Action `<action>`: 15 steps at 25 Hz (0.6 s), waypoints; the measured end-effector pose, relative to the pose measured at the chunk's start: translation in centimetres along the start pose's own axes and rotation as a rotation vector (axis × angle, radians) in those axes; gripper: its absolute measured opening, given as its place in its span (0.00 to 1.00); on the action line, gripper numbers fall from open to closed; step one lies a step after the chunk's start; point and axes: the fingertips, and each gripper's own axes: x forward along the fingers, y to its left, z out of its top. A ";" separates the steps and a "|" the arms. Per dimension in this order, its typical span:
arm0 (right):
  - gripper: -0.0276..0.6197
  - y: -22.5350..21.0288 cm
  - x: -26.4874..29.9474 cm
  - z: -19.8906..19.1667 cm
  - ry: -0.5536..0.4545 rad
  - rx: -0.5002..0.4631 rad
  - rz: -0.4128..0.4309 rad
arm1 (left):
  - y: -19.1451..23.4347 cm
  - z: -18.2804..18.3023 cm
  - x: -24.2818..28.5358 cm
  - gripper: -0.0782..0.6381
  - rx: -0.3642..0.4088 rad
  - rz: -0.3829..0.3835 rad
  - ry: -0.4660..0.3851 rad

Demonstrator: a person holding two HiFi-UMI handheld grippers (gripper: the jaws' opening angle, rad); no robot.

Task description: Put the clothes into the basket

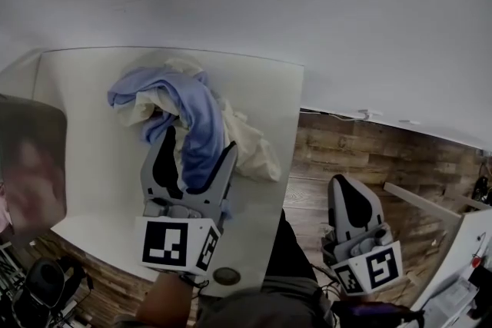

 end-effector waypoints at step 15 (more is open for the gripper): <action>0.05 -1.5 0.8 -2.0 0.045 0.021 -0.044 | 2.2 -4.2 3.5 0.60 -0.043 0.015 0.102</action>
